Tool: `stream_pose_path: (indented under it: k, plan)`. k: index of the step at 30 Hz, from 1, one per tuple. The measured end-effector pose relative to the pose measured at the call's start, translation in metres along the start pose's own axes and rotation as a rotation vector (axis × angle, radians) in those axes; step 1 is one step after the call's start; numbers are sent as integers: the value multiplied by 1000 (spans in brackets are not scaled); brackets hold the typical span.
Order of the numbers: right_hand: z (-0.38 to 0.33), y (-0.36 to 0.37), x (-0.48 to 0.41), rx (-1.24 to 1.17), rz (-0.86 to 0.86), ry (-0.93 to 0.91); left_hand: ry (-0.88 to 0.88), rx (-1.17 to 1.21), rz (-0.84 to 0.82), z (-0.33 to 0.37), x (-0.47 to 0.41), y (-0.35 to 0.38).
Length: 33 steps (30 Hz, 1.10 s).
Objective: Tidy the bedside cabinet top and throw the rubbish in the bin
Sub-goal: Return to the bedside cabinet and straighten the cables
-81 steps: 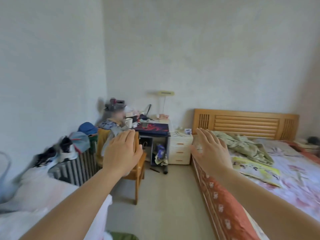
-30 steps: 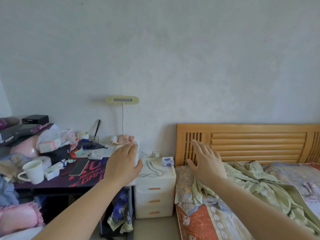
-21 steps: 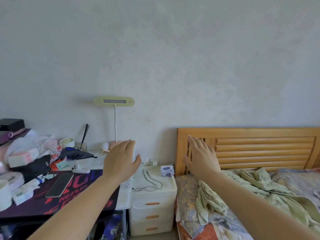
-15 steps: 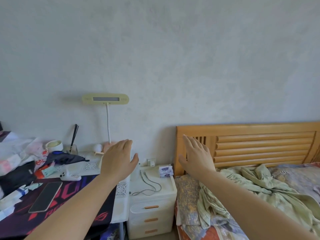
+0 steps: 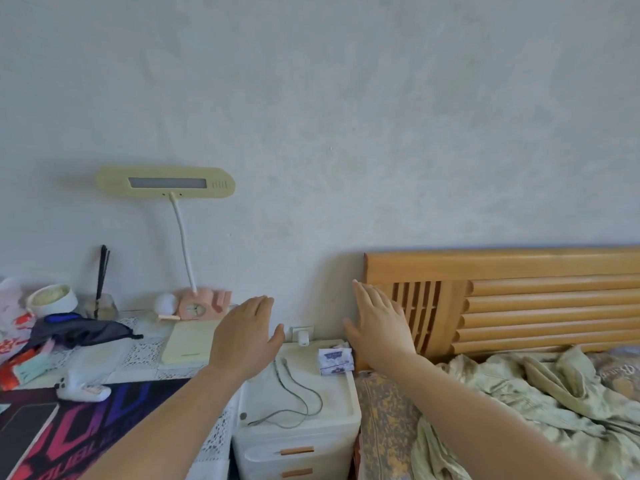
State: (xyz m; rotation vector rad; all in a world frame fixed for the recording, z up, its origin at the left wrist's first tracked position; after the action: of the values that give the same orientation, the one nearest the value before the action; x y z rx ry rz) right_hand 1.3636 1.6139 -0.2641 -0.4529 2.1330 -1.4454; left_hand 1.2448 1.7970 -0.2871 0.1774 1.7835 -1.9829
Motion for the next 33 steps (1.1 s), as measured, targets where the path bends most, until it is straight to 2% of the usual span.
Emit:
stream_pose_path:
  k: [7, 12, 18, 26, 29, 33]
  plan:
    - [63, 79, -79, -26, -116, 7, -20, 29, -132, 6, -59, 106]
    - [112, 159, -99, -27, -248, 135, -138, 99, -272, 2, -56, 194]
    - [163, 257, -86, -9, -415, 250, -261, 167, -433, -12, -40, 302]
    - [195, 376, -48, -46, -606, 322, -259, 232, -492, -18, -23, 417]
    - [197, 407, -37, -73, -639, 328, -281, 255, -505, -18, -13, 445]
    - [197, 429, -31, -87, -602, 321, -260, 263, -518, -15, 2, 470]
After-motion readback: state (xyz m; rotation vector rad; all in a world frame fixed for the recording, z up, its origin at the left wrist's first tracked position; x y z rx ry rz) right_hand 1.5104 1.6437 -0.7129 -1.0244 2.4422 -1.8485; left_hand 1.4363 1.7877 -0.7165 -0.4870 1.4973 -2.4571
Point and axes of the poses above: each hand's wrist, its own x-axis away from the middle knuckle, its own y-axis out of the palm, z = x × y, the point moved 2 cm from there along -x, towards the middle knuckle, and after that the axes turned 8 degrees about y, right-handed, at the moved point
